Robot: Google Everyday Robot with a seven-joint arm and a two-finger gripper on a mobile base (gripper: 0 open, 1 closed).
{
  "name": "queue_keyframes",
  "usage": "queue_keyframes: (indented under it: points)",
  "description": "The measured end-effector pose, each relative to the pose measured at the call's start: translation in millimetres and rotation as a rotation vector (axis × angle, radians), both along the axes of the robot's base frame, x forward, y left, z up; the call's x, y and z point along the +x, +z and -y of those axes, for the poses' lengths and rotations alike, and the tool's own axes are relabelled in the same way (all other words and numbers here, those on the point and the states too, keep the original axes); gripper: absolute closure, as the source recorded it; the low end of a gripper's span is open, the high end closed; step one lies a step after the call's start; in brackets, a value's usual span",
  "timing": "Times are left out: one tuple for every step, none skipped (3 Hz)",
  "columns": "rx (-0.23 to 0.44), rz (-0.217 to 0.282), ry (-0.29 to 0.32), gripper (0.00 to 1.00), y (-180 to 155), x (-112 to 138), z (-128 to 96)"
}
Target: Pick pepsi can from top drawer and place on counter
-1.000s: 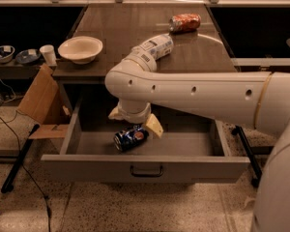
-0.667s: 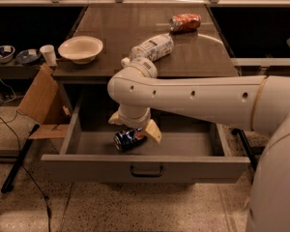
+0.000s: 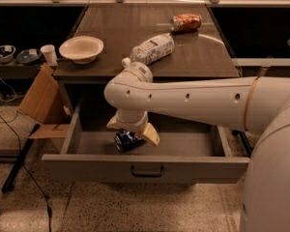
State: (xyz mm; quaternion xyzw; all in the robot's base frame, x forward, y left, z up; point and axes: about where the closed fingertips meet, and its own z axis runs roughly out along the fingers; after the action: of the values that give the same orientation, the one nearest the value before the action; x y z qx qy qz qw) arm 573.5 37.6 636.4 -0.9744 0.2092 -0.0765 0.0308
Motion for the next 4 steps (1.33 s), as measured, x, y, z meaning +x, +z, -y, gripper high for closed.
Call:
queue_keyframes:
  points:
    - [-0.015, -0.002, 0.001, 0.00, -5, 6, -1]
    - [-0.026, -0.001, -0.006, 0.00, -11, 11, -1]
    - [-0.042, -0.004, -0.006, 0.01, -16, 14, -5]
    - [-0.041, -0.004, -0.006, 0.23, -16, 14, -5]
